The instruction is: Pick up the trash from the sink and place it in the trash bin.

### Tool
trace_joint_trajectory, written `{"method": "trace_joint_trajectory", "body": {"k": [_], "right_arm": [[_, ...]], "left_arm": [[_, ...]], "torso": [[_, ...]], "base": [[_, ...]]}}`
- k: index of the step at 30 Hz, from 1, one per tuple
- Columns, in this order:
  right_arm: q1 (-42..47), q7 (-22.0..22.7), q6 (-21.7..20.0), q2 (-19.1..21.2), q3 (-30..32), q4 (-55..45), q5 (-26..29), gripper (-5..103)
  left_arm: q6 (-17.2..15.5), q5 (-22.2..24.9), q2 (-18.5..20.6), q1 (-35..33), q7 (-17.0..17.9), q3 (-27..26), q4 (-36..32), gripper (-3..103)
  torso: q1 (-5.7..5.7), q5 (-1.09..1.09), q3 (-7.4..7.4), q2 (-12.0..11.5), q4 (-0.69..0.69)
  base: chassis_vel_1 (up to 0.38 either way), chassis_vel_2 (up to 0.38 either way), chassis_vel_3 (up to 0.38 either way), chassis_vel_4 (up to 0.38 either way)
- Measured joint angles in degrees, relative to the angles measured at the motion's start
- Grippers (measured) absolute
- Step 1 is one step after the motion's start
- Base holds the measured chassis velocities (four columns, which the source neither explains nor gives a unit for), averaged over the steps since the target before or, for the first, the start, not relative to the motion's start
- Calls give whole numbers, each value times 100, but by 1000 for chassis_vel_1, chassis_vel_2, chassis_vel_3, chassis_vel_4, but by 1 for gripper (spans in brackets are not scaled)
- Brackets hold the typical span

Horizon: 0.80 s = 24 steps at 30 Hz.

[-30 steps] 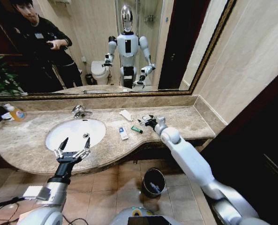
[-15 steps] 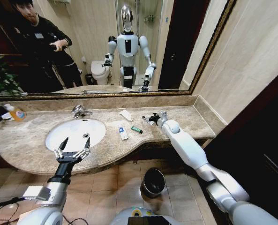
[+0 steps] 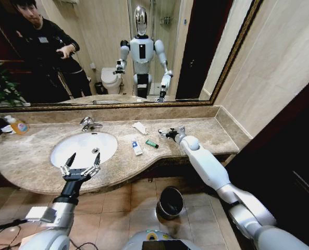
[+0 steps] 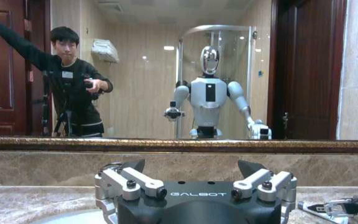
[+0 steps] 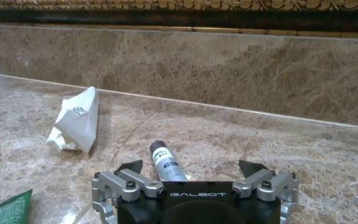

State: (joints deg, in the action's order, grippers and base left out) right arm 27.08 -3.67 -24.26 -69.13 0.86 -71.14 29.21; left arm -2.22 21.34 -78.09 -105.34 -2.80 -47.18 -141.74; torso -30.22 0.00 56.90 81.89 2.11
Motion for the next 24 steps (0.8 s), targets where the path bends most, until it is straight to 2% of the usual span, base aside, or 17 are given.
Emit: {"method": "trace_joint_trajectory", "body": {"k": [6,9,11,12,14,16,23,24], "right_arm": [[55,-29,78,-11,9,36,-34,103],[64,-42,150,-22,8,65,-74,90],[65,-48,156,-22,9,70,-79,90],[69,-49,174,-22,8,85,-84,83],[74,-51,211,-19,5,106,-95,83],[85,-76,250,-11,2,130,-134,75],[102,-107,271,1,-11,134,-150,68],[102,-128,272,4,-22,134,-154,62]], "left_arm": [[0,0,0,0,0,0,0,100],[0,0,0,0,0,0,0,100],[0,0,0,0,0,0,0,100],[0,0,0,0,0,0,0,100],[0,0,0,0,0,0,0,100],[0,0,0,0,0,0,0,100],[0,0,0,0,0,0,0,100],[0,0,0,0,0,0,0,100]], "torso": [[0,0,0,0,0],[0,0,0,0,0],[0,0,0,0,0],[0,0,0,0,0],[0,0,0,0,0],[0,0,0,0,0],[0,0,0,0,0],[0,0,0,0,0]], "base": [[0,0,0,0],[0,0,0,0],[0,0,0,0],[0,0,0,0],[0,0,0,0],[0,0,0,0],[0,0,0,0],[0,0,0,0]]}}
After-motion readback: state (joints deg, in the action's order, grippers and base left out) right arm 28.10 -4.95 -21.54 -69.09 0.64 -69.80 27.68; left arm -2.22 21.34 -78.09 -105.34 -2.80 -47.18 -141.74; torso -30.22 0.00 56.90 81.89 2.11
